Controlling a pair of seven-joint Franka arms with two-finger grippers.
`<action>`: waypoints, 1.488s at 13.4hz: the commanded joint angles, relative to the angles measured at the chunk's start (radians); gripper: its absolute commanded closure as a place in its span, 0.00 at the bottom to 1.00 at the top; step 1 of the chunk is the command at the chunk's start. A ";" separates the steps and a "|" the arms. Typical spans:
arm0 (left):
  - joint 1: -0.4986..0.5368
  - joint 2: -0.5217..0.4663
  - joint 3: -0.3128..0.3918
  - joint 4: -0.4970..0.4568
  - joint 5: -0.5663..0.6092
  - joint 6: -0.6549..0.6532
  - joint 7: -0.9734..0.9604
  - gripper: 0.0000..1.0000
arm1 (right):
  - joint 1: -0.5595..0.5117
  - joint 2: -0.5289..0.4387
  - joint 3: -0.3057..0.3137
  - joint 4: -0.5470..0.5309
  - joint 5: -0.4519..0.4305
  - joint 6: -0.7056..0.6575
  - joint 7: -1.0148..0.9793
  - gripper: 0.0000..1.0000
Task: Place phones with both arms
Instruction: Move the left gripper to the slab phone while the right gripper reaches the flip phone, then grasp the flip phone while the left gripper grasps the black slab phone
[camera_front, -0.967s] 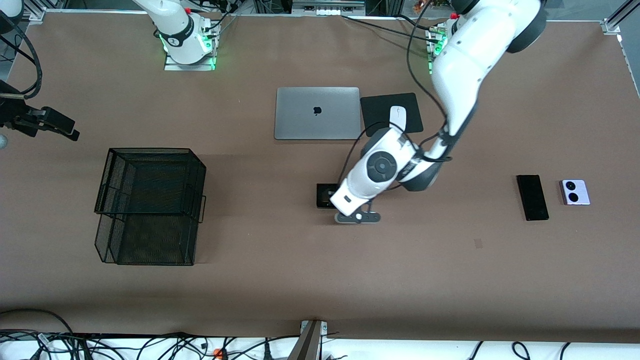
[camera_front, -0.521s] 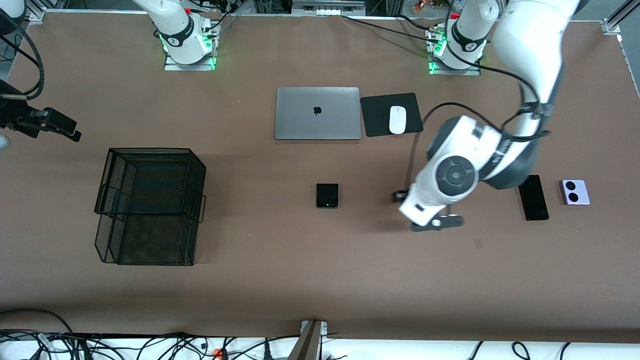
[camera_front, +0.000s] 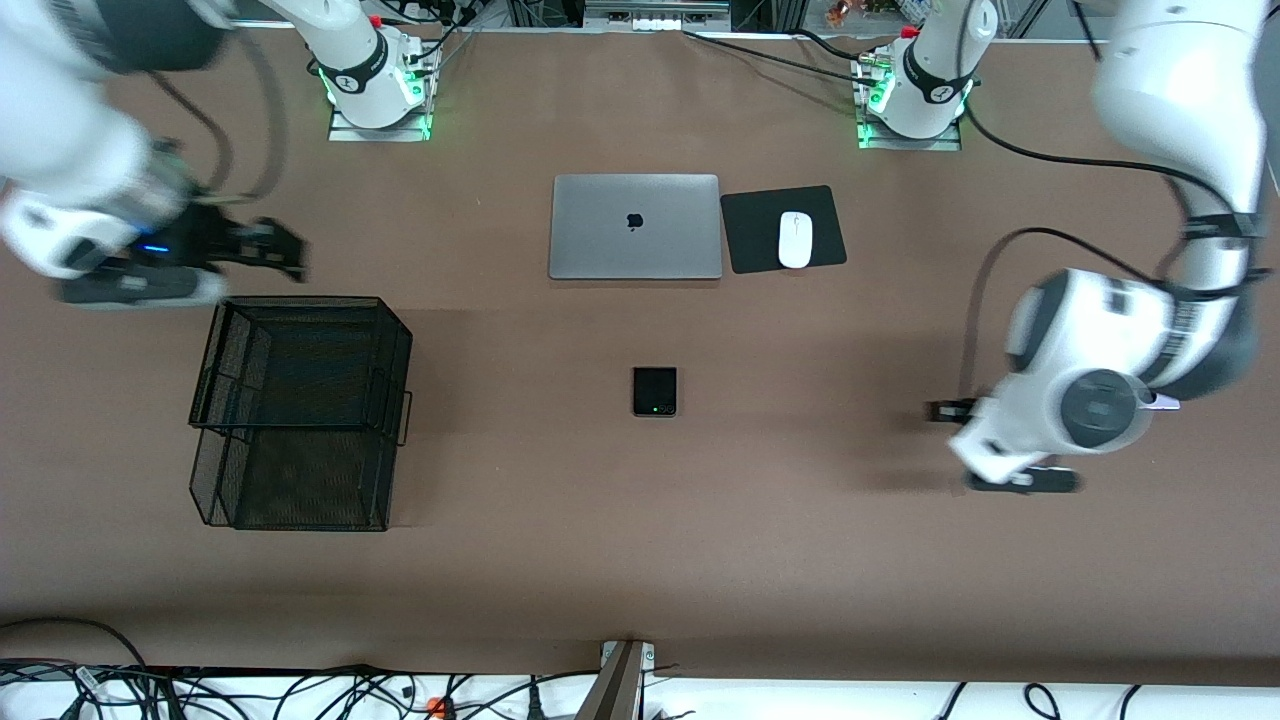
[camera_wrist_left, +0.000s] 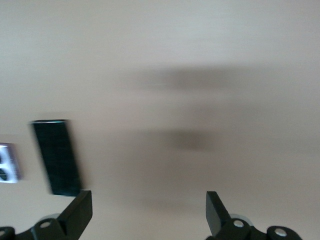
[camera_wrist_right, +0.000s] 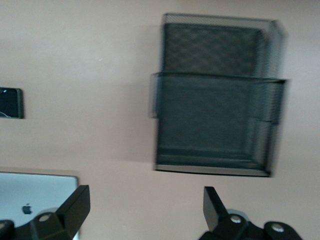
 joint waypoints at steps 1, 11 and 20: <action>0.118 0.023 -0.017 -0.066 0.051 0.128 0.039 0.00 | 0.171 0.088 -0.004 0.021 -0.037 0.099 0.247 0.00; 0.394 0.060 -0.019 -0.333 0.050 0.631 0.335 0.00 | 0.569 0.610 -0.007 0.438 -0.076 0.243 0.703 0.00; 0.445 0.040 -0.039 -0.372 -0.038 0.524 0.383 0.00 | 0.512 0.766 -0.016 0.411 -0.076 0.436 0.679 0.00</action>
